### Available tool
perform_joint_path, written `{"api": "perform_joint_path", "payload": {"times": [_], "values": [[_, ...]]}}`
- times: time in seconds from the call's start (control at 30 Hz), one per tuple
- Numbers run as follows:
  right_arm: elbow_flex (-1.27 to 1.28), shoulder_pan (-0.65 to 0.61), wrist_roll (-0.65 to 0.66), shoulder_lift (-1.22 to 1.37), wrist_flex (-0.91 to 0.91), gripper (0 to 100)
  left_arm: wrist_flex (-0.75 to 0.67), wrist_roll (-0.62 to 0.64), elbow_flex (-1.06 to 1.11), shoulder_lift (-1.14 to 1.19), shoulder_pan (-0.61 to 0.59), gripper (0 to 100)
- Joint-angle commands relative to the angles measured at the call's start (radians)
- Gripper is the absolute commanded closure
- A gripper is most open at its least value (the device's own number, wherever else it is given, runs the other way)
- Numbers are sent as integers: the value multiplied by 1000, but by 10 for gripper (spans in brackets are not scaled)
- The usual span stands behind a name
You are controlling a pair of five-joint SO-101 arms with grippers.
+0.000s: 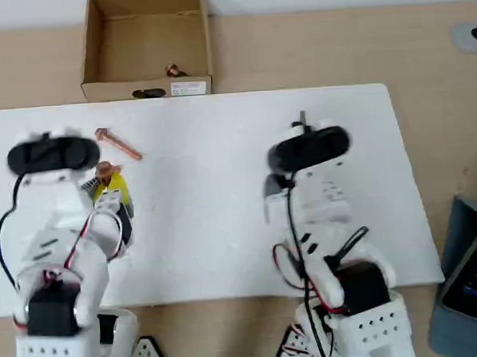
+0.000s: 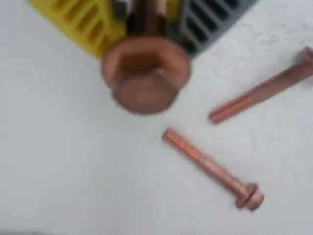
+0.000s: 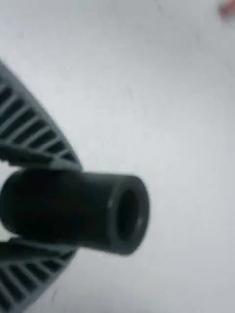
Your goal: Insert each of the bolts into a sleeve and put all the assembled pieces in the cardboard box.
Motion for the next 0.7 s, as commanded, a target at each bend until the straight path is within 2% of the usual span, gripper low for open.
{"api": "perform_joint_path", "payload": {"times": [0.0, 0.23, 0.5, 0.67], "values": [[15, -93, -8, -25, -58, 989, -37, 72, 51, -143, -3, 1000], [73, -251, -8, -25, -226, 989, -35, 163, 129, -358, -3, 1000], [171, -403, 0, -25, -373, 989, -38, 327, 112, -361, -2, 999], [209, -437, 2, -27, -443, 989, -103, 390, 84, -360, 0, 999]]}}
